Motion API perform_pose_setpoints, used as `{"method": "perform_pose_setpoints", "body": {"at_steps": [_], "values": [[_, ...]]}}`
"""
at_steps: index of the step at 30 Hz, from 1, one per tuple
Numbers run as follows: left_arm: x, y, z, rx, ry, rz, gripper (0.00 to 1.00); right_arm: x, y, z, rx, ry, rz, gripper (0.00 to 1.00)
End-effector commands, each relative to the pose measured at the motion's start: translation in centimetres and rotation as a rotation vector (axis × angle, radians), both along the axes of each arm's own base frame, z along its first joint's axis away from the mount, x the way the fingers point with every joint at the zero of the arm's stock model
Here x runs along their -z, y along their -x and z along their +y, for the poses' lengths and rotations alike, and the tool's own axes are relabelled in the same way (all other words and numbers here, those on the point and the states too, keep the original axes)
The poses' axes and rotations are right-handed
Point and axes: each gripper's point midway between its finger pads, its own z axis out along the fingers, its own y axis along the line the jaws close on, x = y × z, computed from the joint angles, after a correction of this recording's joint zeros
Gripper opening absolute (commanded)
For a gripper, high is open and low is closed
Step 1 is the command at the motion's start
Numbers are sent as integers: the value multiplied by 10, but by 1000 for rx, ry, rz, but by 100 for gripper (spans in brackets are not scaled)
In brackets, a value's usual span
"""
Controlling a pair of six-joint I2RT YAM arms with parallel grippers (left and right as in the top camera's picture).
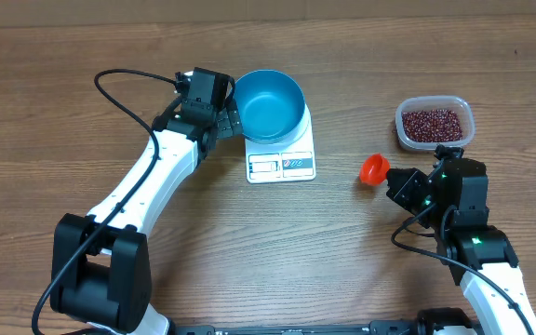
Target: Scoop item into bowl and weigh 150g on scale
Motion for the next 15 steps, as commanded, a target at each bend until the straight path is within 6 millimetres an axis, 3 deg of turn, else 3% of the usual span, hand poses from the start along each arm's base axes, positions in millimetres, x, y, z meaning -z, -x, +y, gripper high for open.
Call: {"method": "perform_pose_setpoints", "body": {"at_steps": [1,9,15], "values": [[4,-1,-1,3,22,11,100,-13,-6,1,-5,-1,-36,4],[4,-1,-1,46,-3,18,100,-13,-6,1,-5,-1,-36,4],[1,-2,11,20,-74,5,99,-14,-6,1,-4,0,-37,4]]}}
